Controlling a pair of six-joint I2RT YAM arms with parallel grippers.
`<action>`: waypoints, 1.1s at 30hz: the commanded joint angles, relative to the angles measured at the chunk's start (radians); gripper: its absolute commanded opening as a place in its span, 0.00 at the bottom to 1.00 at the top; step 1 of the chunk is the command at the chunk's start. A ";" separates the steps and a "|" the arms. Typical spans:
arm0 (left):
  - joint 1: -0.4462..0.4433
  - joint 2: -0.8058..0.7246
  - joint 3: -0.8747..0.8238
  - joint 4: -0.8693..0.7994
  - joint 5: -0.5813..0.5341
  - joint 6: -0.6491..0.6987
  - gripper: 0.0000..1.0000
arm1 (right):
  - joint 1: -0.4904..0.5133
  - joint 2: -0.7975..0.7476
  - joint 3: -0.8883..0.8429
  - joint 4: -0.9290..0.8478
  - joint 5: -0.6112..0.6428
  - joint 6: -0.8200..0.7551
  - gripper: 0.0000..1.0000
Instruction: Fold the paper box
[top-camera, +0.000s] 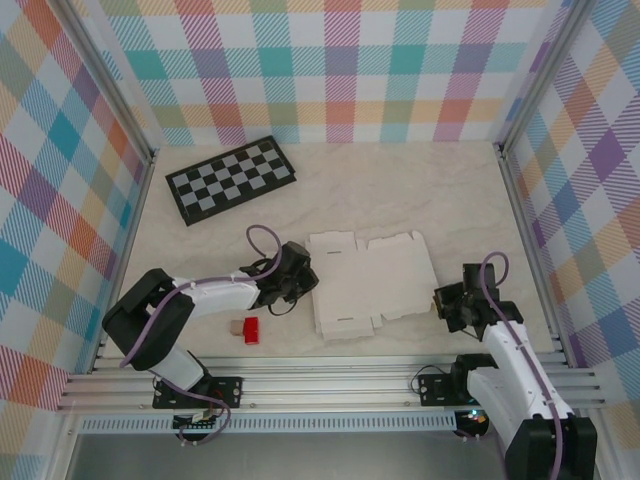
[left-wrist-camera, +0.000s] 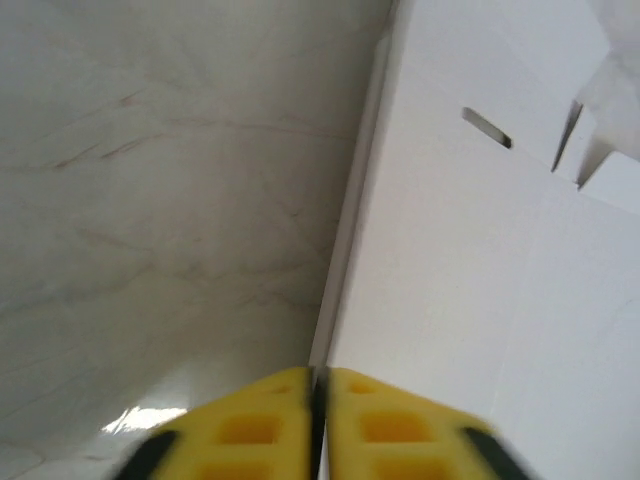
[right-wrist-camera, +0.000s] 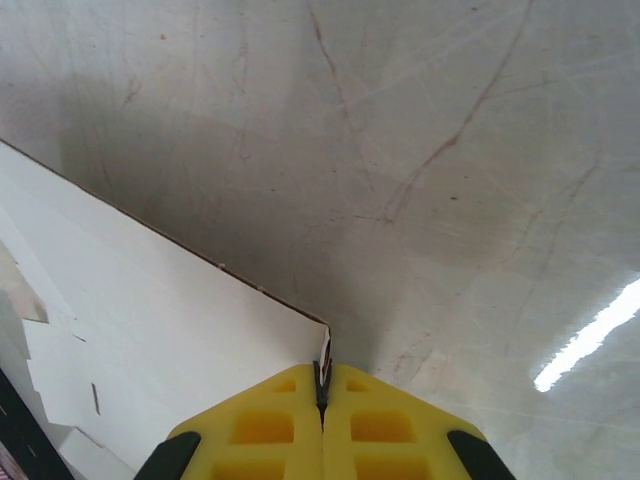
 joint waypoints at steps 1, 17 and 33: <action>-0.013 -0.009 0.053 0.030 0.025 0.044 0.00 | 0.013 -0.016 -0.004 -0.049 -0.042 -0.012 0.00; 0.121 -0.085 0.121 -0.064 0.423 0.613 0.00 | 0.018 0.091 0.477 0.015 0.012 -0.943 0.56; 0.124 -0.104 0.281 -0.298 0.496 0.876 0.00 | 0.264 0.935 1.230 -0.311 -0.793 -2.023 0.30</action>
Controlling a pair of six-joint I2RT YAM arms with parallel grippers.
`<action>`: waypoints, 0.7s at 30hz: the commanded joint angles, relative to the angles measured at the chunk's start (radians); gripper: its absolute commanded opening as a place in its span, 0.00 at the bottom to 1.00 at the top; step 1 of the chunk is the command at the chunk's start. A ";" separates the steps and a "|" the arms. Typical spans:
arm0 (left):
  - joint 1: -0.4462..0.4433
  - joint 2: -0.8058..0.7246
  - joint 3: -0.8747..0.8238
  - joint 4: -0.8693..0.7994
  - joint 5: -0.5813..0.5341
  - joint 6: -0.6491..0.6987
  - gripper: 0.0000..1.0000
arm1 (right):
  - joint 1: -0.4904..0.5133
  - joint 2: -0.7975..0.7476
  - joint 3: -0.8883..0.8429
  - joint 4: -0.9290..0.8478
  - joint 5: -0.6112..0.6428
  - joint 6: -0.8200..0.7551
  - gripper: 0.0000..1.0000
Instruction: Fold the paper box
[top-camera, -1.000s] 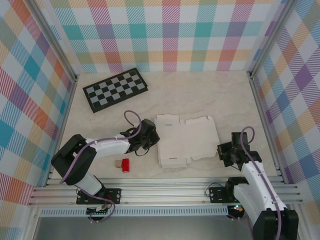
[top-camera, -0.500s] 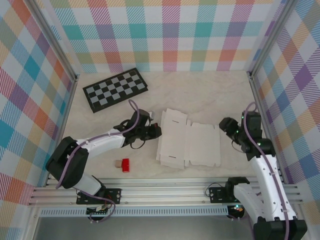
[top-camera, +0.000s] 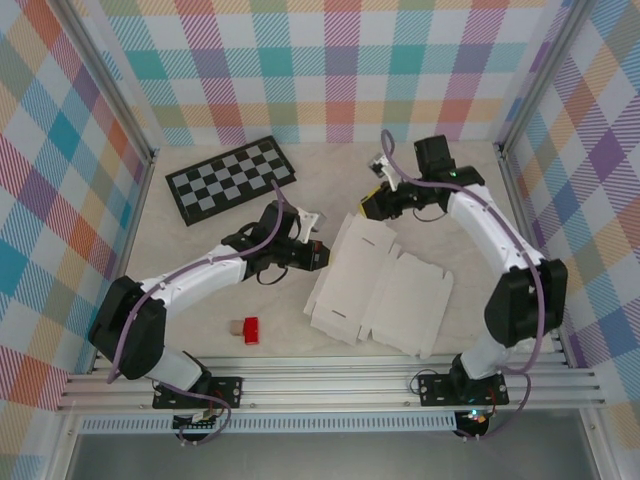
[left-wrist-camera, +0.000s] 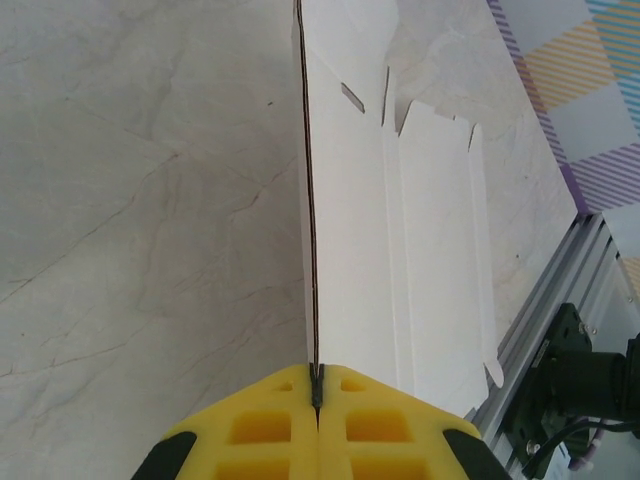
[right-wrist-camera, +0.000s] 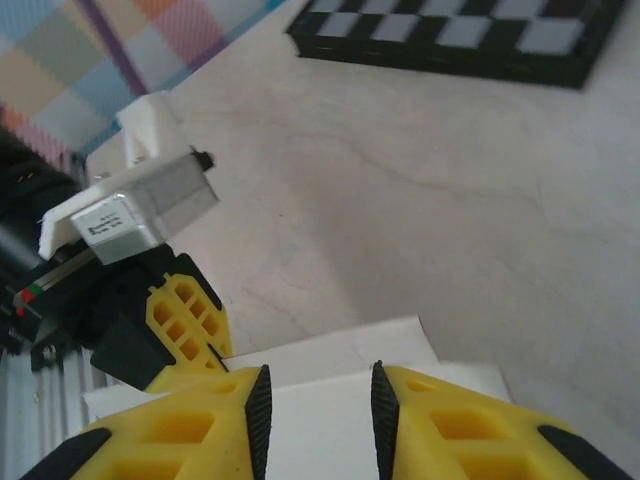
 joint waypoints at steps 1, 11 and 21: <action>0.002 -0.030 0.020 -0.076 0.030 0.067 0.00 | 0.026 0.059 0.108 -0.176 -0.132 -0.305 0.30; 0.002 -0.056 0.040 -0.133 0.072 0.098 0.00 | 0.045 0.128 0.090 -0.197 -0.134 -0.511 0.27; 0.001 -0.077 0.069 -0.148 0.102 0.128 0.00 | 0.053 0.200 0.107 -0.186 -0.067 -0.526 0.21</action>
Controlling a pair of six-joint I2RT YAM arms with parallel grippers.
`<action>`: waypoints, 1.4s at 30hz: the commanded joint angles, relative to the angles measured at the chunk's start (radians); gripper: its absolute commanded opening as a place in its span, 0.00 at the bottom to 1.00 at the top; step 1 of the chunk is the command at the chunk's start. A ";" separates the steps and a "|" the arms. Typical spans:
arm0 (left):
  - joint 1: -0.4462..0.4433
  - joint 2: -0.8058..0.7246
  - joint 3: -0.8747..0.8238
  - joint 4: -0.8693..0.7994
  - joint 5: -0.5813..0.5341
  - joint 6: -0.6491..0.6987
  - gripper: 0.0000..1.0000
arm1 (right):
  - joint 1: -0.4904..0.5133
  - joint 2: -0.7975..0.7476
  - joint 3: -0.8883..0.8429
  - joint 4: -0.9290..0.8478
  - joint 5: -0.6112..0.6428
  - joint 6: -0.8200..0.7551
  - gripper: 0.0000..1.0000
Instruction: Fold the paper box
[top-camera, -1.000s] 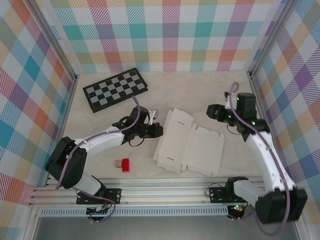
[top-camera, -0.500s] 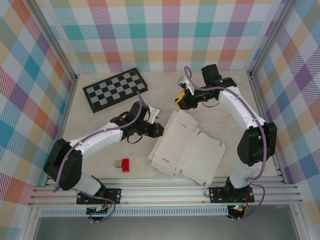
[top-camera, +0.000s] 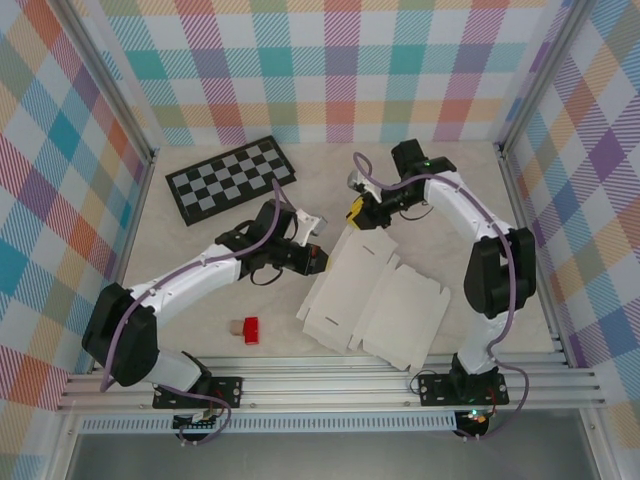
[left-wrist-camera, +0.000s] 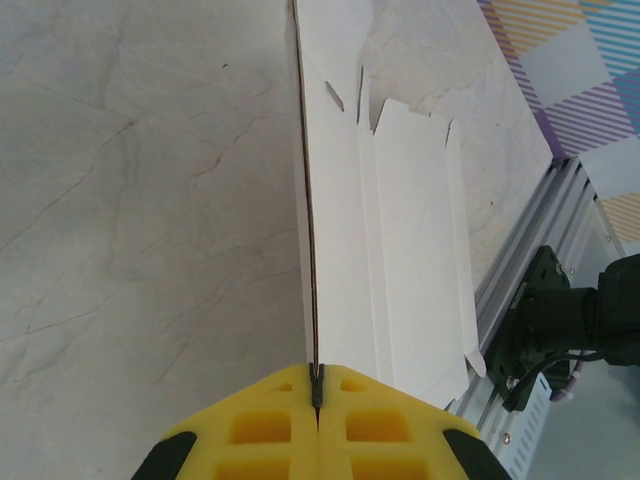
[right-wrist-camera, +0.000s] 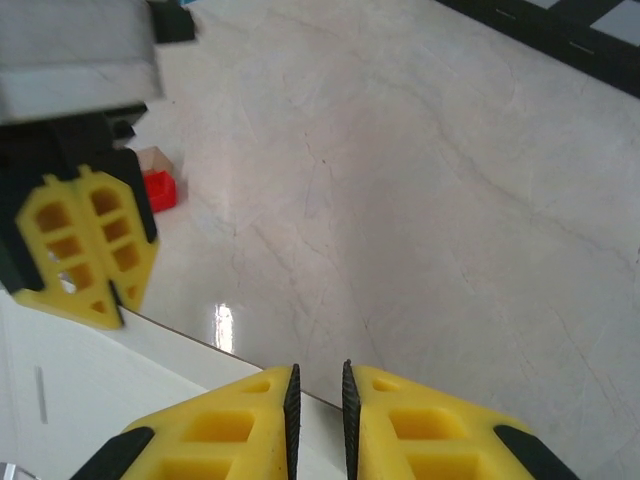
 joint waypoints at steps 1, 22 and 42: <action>0.000 -0.029 0.034 -0.027 0.026 0.035 0.00 | 0.014 0.005 0.016 -0.025 -0.014 -0.067 0.21; 0.001 -0.046 0.057 -0.083 -0.002 0.090 0.00 | 0.010 -0.023 0.040 -0.225 -0.108 -0.184 0.36; -0.007 -0.041 0.077 -0.108 0.024 0.108 0.00 | -0.012 -0.051 0.038 -0.121 -0.022 -0.117 0.45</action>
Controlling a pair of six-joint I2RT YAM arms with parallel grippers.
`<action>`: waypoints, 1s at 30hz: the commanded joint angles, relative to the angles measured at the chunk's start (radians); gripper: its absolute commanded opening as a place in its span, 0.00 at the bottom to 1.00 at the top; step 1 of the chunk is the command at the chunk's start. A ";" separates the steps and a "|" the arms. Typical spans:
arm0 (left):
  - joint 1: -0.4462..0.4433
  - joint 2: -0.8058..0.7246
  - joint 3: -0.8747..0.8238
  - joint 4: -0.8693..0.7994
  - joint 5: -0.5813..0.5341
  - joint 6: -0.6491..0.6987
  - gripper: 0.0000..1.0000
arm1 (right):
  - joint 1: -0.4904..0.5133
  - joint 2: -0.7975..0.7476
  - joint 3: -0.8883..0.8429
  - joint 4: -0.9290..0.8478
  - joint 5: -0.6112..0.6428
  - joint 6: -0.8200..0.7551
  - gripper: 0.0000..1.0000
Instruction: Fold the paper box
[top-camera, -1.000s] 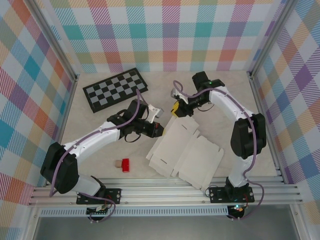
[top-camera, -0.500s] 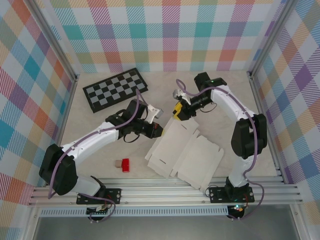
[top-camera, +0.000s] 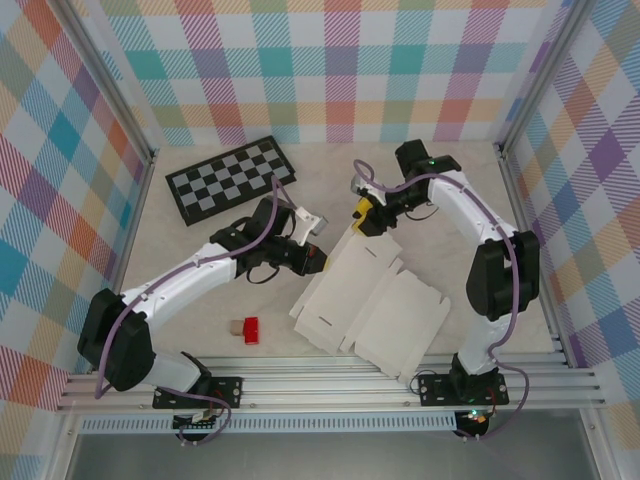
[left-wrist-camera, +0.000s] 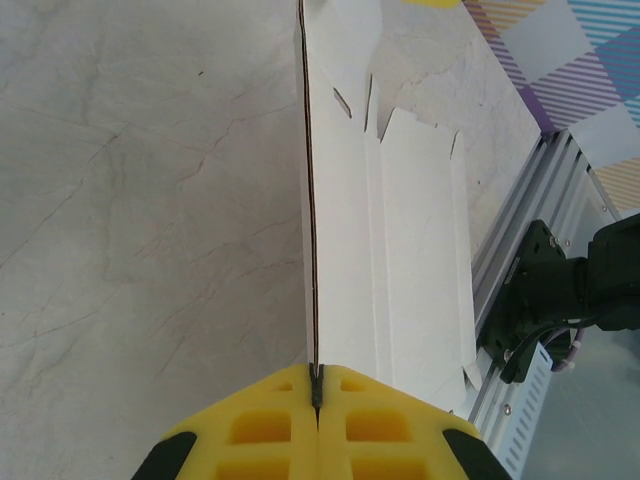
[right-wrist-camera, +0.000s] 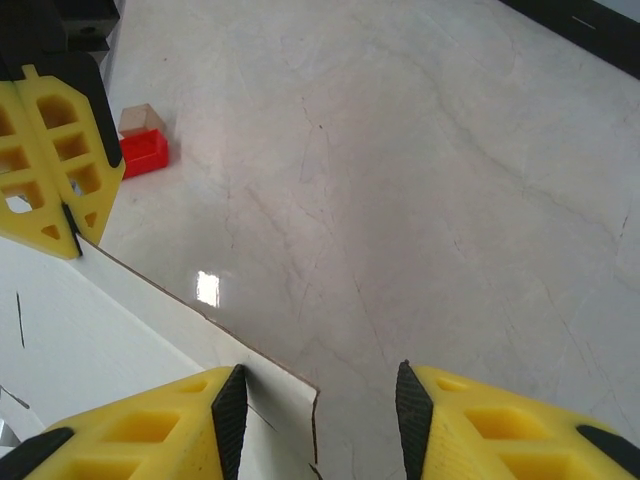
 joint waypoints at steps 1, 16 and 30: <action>-0.006 -0.012 0.039 -0.030 0.006 0.024 0.00 | 0.002 -0.026 0.026 -0.044 -0.088 -0.032 0.44; -0.009 0.040 0.095 -0.034 -0.048 0.001 0.00 | 0.018 -0.072 -0.044 0.011 -0.091 0.012 0.00; -0.009 0.244 0.317 -0.104 -0.194 -0.193 0.00 | 0.201 -0.126 -0.274 0.442 0.373 0.461 0.00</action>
